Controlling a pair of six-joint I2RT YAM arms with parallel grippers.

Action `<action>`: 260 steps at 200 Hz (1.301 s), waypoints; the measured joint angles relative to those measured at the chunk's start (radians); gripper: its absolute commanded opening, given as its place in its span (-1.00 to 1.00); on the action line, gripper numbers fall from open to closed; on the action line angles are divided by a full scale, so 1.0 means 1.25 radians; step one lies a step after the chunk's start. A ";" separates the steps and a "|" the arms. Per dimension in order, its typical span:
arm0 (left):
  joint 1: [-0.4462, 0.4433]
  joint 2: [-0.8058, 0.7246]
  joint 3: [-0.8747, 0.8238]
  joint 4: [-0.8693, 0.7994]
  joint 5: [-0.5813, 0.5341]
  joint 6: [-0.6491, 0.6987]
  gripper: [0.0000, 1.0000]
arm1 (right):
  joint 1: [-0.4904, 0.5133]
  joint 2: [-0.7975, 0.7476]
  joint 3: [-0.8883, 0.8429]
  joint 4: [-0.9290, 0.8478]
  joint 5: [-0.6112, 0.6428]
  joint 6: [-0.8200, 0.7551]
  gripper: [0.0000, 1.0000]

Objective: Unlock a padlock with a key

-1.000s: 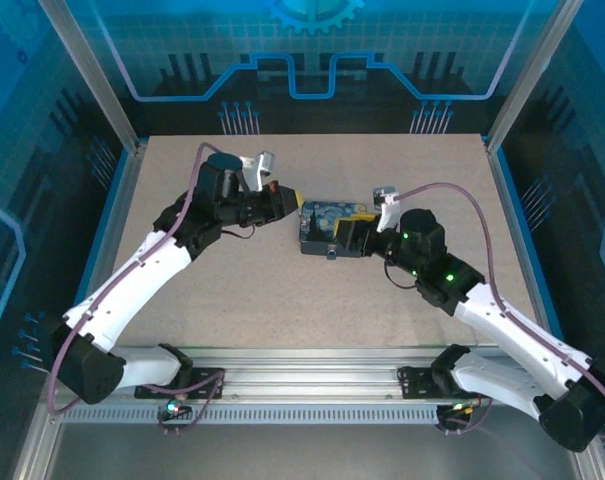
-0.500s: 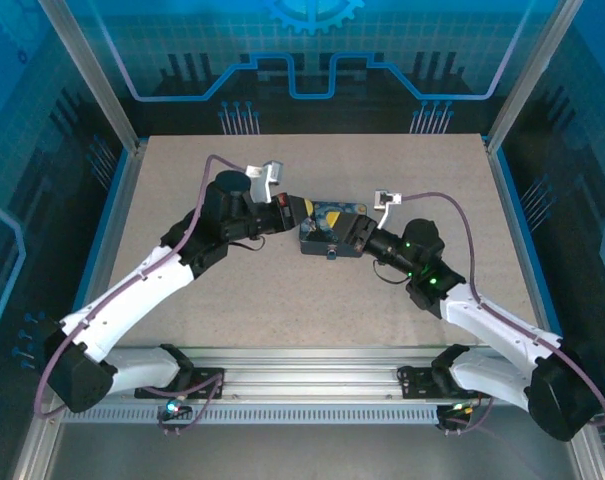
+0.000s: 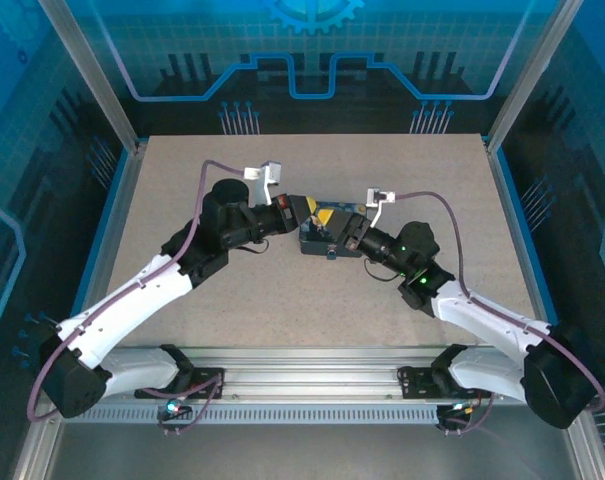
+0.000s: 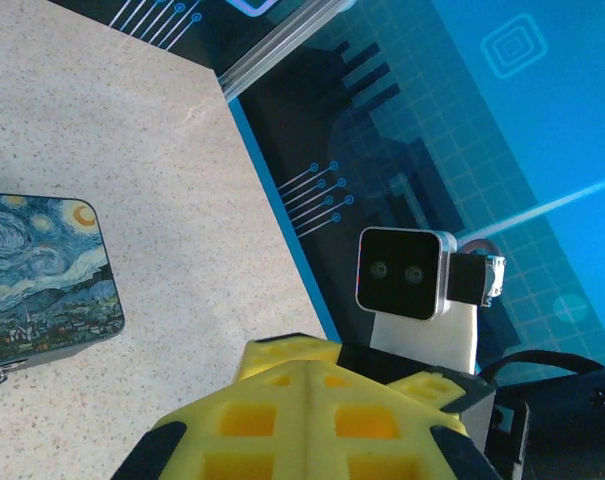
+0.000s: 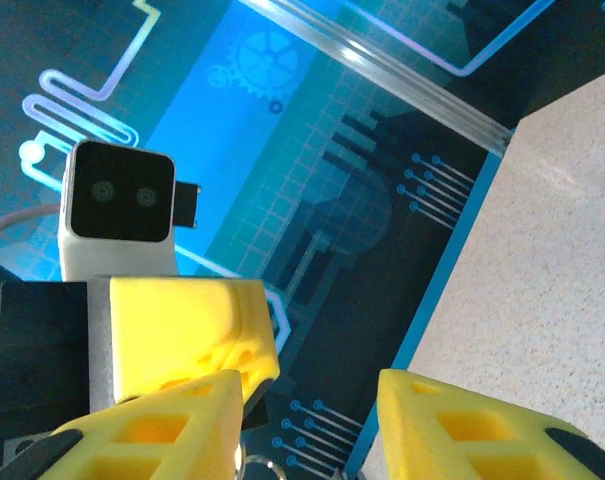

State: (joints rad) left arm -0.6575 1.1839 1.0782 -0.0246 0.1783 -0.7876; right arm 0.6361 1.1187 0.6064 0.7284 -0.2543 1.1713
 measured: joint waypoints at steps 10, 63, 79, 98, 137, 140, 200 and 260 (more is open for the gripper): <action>0.000 -0.002 -0.003 0.004 -0.004 0.000 -1.00 | 0.004 0.001 0.000 0.004 -0.001 0.000 -0.17; 0.000 -0.007 -0.014 0.011 -0.020 0.000 -1.00 | 0.018 0.003 0.001 0.041 -0.010 0.009 -0.11; 0.000 -0.007 -0.019 0.013 -0.022 -0.001 -1.00 | 0.021 0.005 0.001 0.046 -0.010 0.013 -0.13; 0.000 -0.011 -0.027 0.016 -0.026 -0.007 -1.00 | 0.024 0.013 0.002 0.049 -0.013 0.016 -0.19; 0.000 -0.016 -0.029 0.020 -0.033 -0.021 -1.00 | 0.033 0.035 0.002 0.057 -0.013 0.019 -0.13; 0.000 -0.018 -0.030 0.022 -0.034 -0.021 -1.00 | 0.034 0.036 0.002 0.058 -0.013 0.018 -0.14; 0.000 -0.035 -0.051 0.042 -0.054 -0.022 -1.00 | 0.041 0.038 0.002 0.090 -0.008 0.039 -0.43; 0.000 -0.044 -0.064 0.061 -0.078 -0.042 -1.00 | 0.057 0.053 0.002 0.139 0.009 0.081 -0.29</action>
State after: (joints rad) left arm -0.6575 1.1294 0.9981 0.0517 0.0811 -0.8398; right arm 0.7071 1.1851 0.6090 0.9020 -0.2424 1.2728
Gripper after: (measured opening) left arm 0.037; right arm 0.370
